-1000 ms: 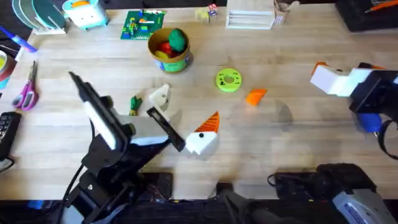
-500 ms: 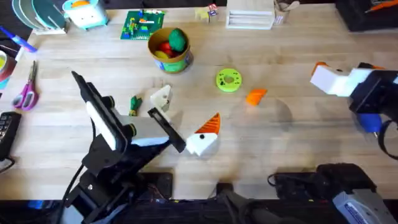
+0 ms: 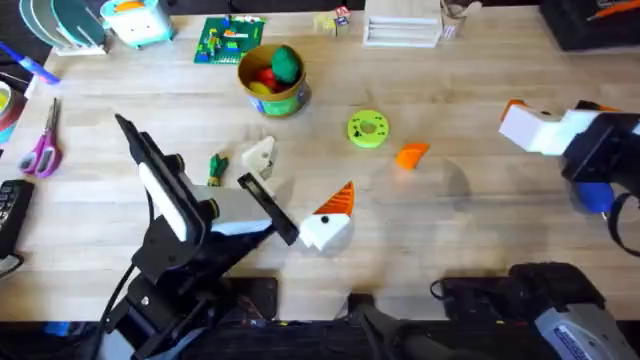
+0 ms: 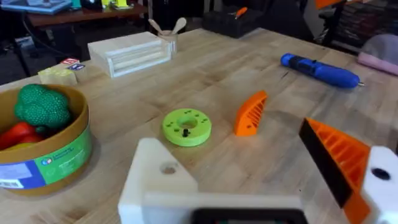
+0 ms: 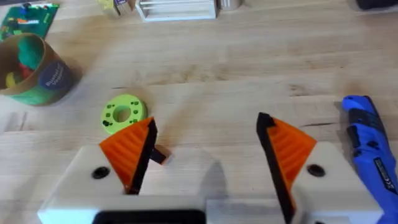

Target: Pick up the gripper from the table and insert it into the empty holder that is missing its gripper. Then pick up a screw, insert it into the mounting hole, and use the screwdriver to tighten it. Finally, clean up the table by picking up the vegetable and placing it into the bucket.

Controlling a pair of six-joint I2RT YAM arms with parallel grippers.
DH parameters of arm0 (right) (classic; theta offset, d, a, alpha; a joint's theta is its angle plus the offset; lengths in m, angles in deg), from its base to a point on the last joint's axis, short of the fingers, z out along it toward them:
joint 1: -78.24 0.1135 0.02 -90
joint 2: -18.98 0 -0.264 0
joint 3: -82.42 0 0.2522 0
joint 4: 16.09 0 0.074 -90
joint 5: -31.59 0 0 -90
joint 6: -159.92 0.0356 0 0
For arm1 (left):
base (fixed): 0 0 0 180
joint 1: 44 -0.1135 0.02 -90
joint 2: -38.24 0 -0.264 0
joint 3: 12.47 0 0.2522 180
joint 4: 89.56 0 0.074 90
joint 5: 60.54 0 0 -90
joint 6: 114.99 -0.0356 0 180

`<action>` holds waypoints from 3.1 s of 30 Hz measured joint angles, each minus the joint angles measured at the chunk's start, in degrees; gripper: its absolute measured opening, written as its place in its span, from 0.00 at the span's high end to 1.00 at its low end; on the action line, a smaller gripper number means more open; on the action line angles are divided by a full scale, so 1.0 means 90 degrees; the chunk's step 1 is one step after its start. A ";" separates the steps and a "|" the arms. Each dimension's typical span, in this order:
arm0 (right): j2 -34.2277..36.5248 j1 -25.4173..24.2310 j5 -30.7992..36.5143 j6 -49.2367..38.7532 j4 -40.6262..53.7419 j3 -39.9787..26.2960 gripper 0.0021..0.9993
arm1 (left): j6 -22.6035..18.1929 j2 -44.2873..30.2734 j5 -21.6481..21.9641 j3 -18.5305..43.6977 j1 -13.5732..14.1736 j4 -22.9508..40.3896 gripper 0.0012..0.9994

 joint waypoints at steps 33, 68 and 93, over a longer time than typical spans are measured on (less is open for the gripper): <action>0.4110 0.2099 -0.0837 -0.2062 -0.0430 0.0010 0.01 | 0.0000 0.0001 0.0000 0.0000 0.0000 0.0000 0.01; 0.3033 0.1375 -0.2625 0.0060 -0.2507 0.0276 0.99 | 0.0000 0.0000 0.0000 0.0000 0.0000 0.0001 0.01; 0.5775 0.2500 -0.6385 0.6098 -0.8574 0.1552 0.99 | 0.0000 0.0000 0.0000 0.0000 0.0000 0.0001 0.01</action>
